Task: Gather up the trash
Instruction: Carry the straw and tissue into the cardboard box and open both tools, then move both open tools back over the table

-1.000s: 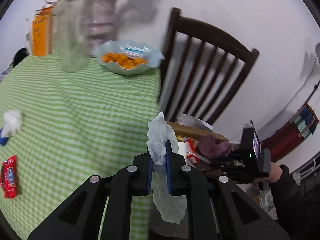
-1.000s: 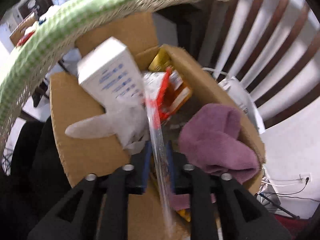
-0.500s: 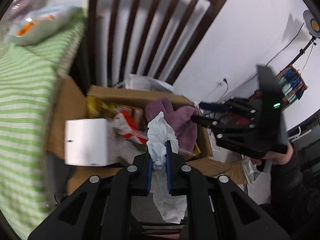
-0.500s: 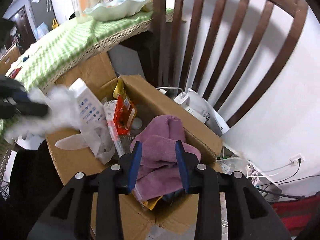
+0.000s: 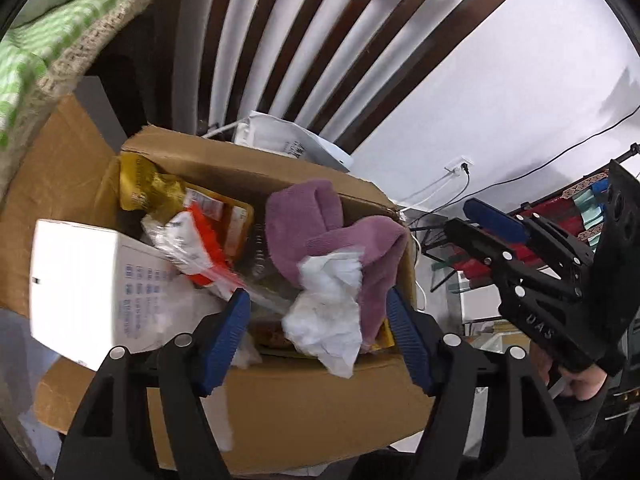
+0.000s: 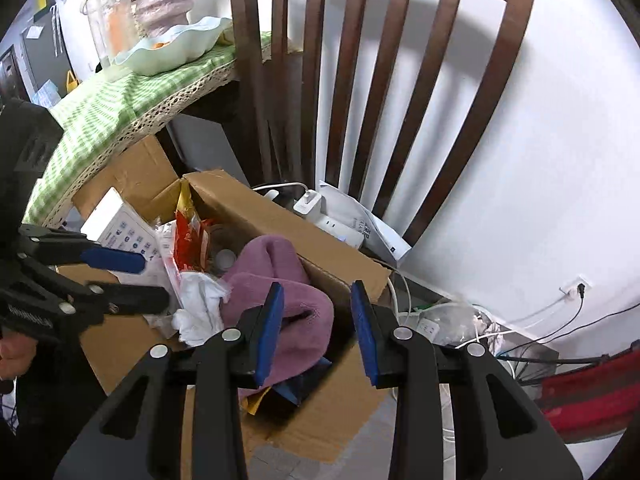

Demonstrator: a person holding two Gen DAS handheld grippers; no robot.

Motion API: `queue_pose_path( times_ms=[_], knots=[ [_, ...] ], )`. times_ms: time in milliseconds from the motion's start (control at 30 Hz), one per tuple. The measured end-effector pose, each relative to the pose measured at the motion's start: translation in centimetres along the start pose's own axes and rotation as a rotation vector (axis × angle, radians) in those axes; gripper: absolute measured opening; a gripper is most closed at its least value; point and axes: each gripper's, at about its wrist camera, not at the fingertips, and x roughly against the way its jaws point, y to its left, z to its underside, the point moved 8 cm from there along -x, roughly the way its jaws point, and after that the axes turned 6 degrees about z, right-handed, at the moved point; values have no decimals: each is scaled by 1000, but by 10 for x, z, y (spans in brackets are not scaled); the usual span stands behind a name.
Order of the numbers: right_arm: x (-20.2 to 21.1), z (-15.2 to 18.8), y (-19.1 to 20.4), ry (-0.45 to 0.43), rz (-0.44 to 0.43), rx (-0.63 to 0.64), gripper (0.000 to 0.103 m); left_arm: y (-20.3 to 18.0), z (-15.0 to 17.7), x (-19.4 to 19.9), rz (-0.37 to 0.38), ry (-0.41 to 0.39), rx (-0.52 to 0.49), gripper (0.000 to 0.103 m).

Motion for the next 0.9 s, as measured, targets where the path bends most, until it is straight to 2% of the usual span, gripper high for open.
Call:
queue_pose_path(
  times_ms=[167, 333, 400, 467, 600, 733, 900],
  knots=[
    [-5, -3, 10, 6, -23, 13, 34, 1, -9, 33, -57, -80, -60, 68],
    [0, -12, 24, -17, -39, 39, 34, 4, -16, 67, -89, -151, -80, 68],
    [1, -16, 27, -22, -36, 39, 34, 7, -18, 84, -99, -186, -74, 68],
    [3, -21, 29, -28, -27, 40, 34, 14, -19, 101, -110, -220, -47, 74],
    [13, -32, 41, -49, -17, 54, 34, 24, -18, 135, -143, -288, -29, 75],
    [26, -47, 57, -88, -11, 69, 34, 34, -14, 178, -206, -361, -48, 79],
    [43, -68, 84, -146, -12, 81, 41, 58, -1, 229, -313, -461, -52, 87]
  ],
)
